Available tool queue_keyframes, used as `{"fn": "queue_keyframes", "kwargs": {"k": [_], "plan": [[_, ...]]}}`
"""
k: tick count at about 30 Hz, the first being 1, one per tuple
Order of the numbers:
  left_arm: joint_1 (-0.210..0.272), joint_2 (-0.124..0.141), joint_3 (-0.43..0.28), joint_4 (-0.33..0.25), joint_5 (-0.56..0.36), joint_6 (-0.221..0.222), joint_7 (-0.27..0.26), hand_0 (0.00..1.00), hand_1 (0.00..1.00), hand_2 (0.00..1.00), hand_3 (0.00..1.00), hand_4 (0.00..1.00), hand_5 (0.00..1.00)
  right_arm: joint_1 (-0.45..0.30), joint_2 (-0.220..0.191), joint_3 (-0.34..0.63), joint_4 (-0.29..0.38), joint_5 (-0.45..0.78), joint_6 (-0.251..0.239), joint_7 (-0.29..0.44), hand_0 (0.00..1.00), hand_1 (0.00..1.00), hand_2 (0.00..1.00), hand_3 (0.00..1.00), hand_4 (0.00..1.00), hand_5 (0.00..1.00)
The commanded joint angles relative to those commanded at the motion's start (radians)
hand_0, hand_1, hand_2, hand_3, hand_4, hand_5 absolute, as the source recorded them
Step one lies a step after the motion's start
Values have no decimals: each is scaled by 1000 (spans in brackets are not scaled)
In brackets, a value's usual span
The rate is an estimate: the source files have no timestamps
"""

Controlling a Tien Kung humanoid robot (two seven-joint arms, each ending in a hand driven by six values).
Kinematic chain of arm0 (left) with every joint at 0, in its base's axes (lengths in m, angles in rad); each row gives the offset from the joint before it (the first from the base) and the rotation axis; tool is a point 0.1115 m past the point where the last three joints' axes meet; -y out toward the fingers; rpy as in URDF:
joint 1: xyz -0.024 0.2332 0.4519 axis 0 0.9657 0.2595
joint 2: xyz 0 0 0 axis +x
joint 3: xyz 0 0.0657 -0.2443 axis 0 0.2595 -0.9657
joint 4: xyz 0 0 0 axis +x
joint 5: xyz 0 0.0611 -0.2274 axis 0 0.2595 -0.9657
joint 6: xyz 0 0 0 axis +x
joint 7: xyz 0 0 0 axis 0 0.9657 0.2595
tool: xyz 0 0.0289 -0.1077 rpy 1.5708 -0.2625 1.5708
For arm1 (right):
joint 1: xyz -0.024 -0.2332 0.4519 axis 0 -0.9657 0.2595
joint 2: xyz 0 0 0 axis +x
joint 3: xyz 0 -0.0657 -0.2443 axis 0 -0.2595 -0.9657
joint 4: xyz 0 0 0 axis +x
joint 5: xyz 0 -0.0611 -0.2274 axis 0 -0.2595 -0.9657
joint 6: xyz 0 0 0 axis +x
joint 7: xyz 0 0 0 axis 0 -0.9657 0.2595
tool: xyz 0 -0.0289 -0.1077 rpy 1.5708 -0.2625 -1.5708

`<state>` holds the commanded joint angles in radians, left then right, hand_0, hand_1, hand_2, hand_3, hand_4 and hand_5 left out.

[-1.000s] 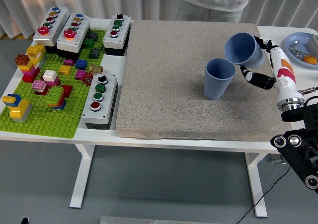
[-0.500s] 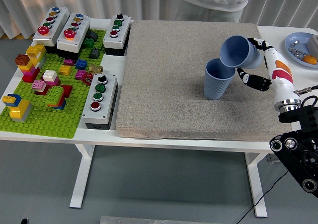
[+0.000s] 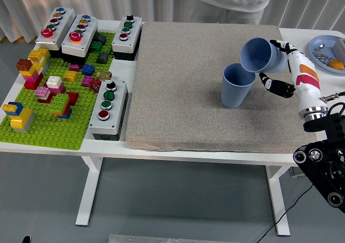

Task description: Pick cup pour cup place

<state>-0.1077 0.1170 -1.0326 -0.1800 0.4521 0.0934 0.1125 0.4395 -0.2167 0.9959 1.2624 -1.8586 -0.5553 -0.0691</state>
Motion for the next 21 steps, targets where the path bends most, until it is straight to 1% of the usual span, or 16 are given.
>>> {"fn": "queue_keyframes", "kwargs": {"k": [7, 21], "plan": [[-1, -1, -2, 0, 2, 0, 1, 700, 669, 735, 674, 480, 967, 5, -6, -8, -22, -10, -18, 15, 848, 704, 618, 687, 746, 228], [-3, -1, -4, 0, 2, 0, 0, 700, 668, 735, 673, 480, 967, 14, -13, -29, -37, -23, -35, 17, 850, 704, 619, 687, 743, 221]]}}
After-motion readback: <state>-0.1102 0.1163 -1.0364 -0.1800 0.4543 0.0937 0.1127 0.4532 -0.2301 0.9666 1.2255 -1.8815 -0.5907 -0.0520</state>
